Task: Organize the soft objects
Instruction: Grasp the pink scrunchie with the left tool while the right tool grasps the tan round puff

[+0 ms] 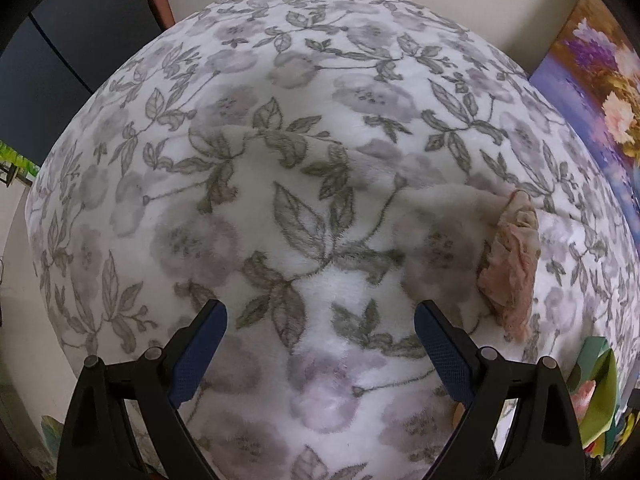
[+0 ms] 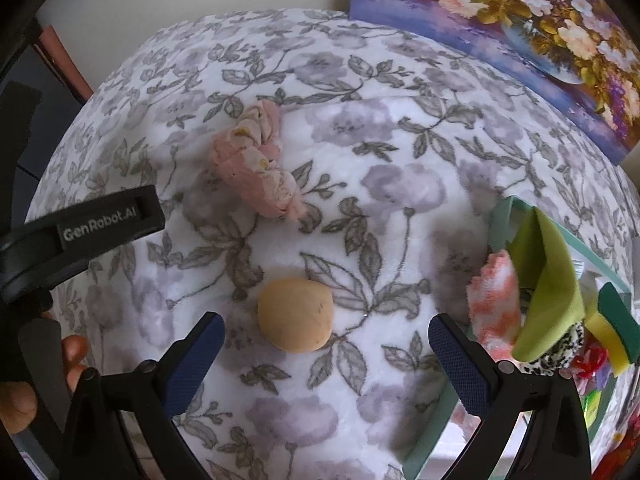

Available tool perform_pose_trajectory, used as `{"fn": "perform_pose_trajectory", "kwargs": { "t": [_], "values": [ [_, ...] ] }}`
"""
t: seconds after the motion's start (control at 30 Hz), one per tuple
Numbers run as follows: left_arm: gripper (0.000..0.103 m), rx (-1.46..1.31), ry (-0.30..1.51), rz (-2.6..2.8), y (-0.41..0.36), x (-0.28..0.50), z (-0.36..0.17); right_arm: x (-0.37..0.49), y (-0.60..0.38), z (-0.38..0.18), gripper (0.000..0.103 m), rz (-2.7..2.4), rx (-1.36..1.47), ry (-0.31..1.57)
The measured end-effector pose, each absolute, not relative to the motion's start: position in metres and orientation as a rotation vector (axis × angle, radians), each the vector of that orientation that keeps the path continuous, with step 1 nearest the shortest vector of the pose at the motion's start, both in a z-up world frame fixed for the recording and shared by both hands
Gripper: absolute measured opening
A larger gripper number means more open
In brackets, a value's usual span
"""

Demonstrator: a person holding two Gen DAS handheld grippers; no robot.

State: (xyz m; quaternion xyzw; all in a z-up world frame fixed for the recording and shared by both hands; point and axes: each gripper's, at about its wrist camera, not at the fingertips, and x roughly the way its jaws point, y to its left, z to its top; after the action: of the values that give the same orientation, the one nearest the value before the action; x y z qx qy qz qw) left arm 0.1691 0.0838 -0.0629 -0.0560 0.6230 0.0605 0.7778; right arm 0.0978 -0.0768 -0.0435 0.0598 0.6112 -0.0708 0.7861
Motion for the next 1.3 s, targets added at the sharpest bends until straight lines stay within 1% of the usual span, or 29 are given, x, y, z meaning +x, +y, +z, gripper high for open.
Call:
{"fn": "perform_pose_trajectory", "kwargs": {
  "t": [0.2,0.43,0.6,0.8,0.9,0.97,1.03,1.3],
  "values": [
    [0.095,-0.099,1.361,0.123,0.080,0.170,-0.070,0.100,-0.077,-0.062,0.103,-0.157,0.139,1.354],
    [0.095,-0.096,1.364,0.110,0.078,0.170,-0.081,0.104,-0.077,-0.074,0.103,-0.139,0.153,1.352],
    [0.095,-0.090,1.373,0.109,0.076,0.168,-0.090,0.105,-0.078,-0.088,0.101,-0.162,0.131,1.369],
    [0.095,-0.128,1.331,0.111,0.080,0.169,-0.081,0.104,-0.081,-0.091,0.085,-0.154,0.147,1.363],
    [0.095,-0.154,1.330,0.086,0.082,0.169,-0.075,0.105,-0.080,-0.086,0.073,-0.140,0.161,1.351],
    [0.095,-0.161,1.330,0.067,0.080,0.173,-0.070,0.104,-0.080,-0.084,0.060,-0.141,0.169,1.342],
    [0.095,-0.149,1.328,0.055,0.076,0.174,-0.067,0.100,-0.082,-0.085,0.055,-0.144,0.178,1.338],
    [0.095,-0.196,1.305,-0.009,0.057,0.176,-0.059,0.086,-0.105,-0.088,0.054,-0.147,0.237,1.319]
  ]
}}
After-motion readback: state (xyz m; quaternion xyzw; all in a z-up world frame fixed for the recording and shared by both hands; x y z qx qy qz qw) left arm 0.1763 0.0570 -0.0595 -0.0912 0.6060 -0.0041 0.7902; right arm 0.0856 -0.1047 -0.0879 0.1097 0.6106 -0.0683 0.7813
